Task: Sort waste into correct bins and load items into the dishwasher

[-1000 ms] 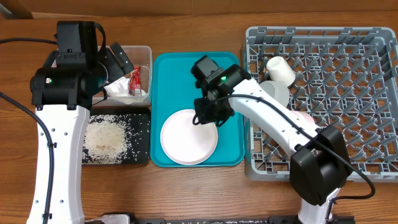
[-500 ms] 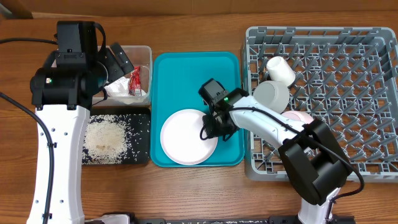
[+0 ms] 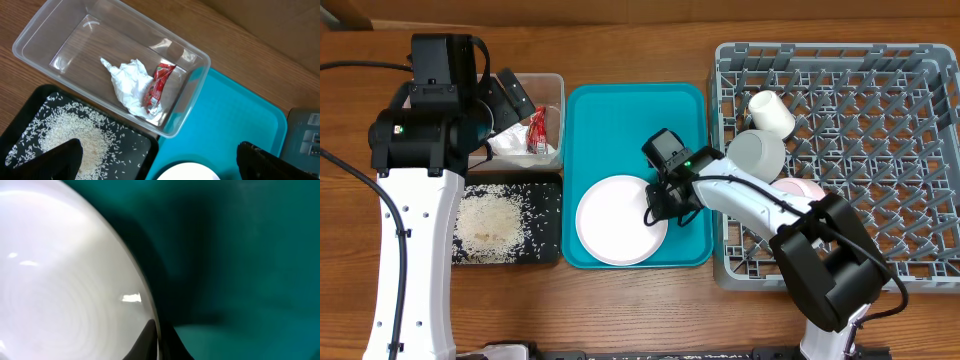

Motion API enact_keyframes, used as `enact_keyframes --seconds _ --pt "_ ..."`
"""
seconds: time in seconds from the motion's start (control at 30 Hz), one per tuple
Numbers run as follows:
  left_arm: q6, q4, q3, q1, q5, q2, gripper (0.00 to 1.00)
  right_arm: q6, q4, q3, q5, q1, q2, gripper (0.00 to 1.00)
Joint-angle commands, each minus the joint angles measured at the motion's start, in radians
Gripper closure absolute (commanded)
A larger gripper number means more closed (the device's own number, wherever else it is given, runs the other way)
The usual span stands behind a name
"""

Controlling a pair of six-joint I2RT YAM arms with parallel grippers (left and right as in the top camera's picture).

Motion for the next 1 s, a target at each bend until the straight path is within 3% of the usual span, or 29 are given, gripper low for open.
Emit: enact_keyframes --seconds 0.0,0.2,0.33,0.47,0.53,0.77,0.97 --pt "-0.006 0.000 0.014 0.002 -0.006 0.005 0.00 -0.049 -0.075 0.105 0.020 -0.025 -0.023 0.96" --pt "-0.006 0.000 0.014 0.002 -0.006 0.005 0.00 -0.109 -0.372 0.472 0.214 -0.066 -0.118 0.96" --pt "-0.006 0.000 0.014 0.002 -0.006 0.005 0.00 -0.109 -0.501 0.690 0.682 -0.087 -0.169 0.96" --pt "-0.006 0.000 0.014 0.002 -0.006 0.005 0.00 -0.108 -0.525 0.731 1.183 -0.127 -0.204 0.96" --pt "-0.006 0.000 0.014 0.002 -0.006 0.005 0.00 -0.106 -0.557 0.730 1.334 -0.164 -0.205 0.96" --pt "-0.006 0.000 0.014 0.002 -0.006 0.005 0.00 -0.014 -0.706 0.727 1.328 -0.373 -0.189 0.96" --pt "-0.006 0.000 0.014 0.002 -0.006 0.005 0.00 -0.013 -0.791 0.710 1.123 -0.536 -0.159 0.96"
